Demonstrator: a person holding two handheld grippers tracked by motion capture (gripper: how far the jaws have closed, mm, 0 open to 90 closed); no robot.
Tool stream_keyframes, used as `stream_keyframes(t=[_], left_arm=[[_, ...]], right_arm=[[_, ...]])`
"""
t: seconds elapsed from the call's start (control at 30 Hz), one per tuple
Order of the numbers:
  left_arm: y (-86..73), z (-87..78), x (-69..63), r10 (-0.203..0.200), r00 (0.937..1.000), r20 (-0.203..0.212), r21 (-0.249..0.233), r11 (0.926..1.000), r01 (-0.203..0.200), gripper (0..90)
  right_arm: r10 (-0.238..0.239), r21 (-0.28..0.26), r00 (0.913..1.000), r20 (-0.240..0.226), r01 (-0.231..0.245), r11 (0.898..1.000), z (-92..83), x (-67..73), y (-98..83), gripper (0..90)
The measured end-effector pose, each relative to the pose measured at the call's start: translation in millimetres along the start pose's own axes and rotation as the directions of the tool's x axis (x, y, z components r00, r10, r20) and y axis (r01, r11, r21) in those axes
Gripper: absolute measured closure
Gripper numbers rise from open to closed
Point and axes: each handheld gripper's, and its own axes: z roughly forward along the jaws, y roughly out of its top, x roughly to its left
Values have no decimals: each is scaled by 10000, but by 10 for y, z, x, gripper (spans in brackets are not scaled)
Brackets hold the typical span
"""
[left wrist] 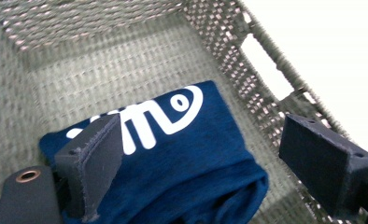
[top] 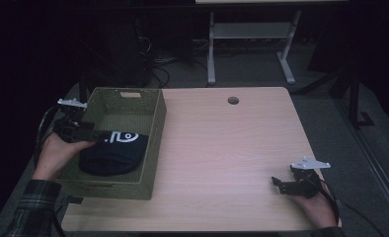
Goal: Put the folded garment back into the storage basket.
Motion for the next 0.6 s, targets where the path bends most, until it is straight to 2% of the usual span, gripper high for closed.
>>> stream_keyframes(t=[0.37,0.4,0.43,0.47,0.5,0.57,0.6], left_arm=[[103,172,-235,366,9992,157,-285,9989,-361,135],[128,213,-297,423,9989,176,-445,9981,-415,135],[128,213,-297,423,9989,176,-445,9981,-415,135],[150,266,-367,502,9982,317,-560,9973,-484,135],[150,266,-367,502,9982,317,-560,9973,-484,136],[170,329,-450,642,9969,449,-601,9963,-614,137],[186,394,-537,769,9951,617,-598,9955,-732,139]], right_arm=[[-38,15,10000,-39,38,10000,-1,1,-1,137],[-65,16,10000,-72,65,10000,-2,3,-1,137],[-65,16,10000,-72,65,10000,-2,3,-1,137],[-103,9,9999,-93,103,9999,-1,2,-1,137],[-103,9,9999,-93,103,9999,-1,2,-1,137],[-90,6,9999,-97,90,10000,-1,3,-1,136],[-83,5,9999,-97,84,10000,-1,4,-1,137]])
